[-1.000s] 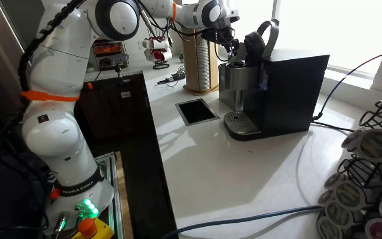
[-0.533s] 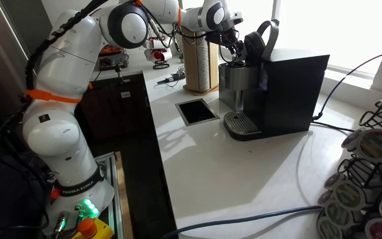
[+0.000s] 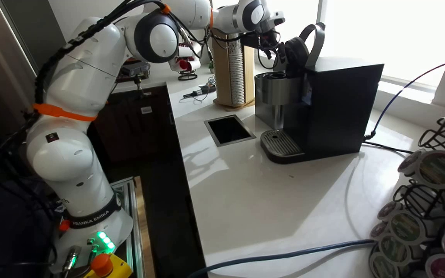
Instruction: Remove the coffee pod from the coffeemaker and place it in the silver bin then close the bin.
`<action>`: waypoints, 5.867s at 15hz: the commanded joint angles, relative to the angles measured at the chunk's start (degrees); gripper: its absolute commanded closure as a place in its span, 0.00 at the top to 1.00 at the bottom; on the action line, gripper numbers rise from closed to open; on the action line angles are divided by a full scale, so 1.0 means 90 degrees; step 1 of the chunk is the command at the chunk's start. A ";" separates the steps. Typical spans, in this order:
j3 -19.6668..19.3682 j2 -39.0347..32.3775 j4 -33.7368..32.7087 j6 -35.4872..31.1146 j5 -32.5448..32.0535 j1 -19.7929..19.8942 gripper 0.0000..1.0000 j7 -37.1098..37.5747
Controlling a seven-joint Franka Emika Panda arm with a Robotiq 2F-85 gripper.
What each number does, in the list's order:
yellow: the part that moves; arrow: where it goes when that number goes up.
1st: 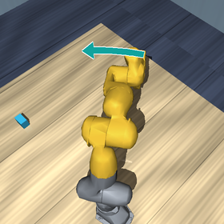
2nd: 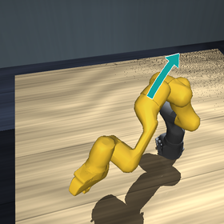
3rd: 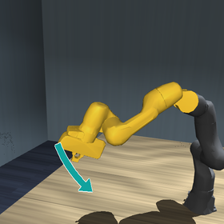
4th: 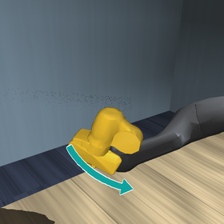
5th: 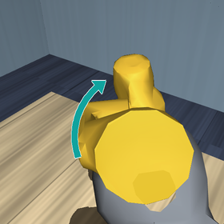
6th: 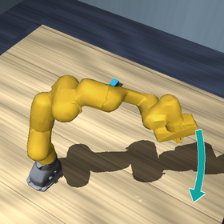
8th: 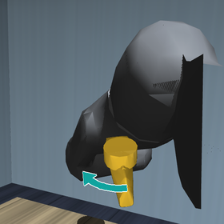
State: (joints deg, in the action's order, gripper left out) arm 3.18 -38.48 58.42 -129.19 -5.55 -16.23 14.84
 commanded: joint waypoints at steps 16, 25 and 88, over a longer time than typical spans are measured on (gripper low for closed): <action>0.0579 0.0060 -0.0953 0.0110 0.0776 0.0940 1.00 -0.2265; 0.0391 0.0105 -0.1585 0.2637 -0.0230 0.0399 1.00 -0.2863; 0.2238 -0.1990 -0.3364 0.1961 0.0929 0.1286 1.00 -1.0681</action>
State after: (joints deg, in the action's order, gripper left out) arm 22.85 -55.60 29.95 -116.30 2.29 -4.87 -81.16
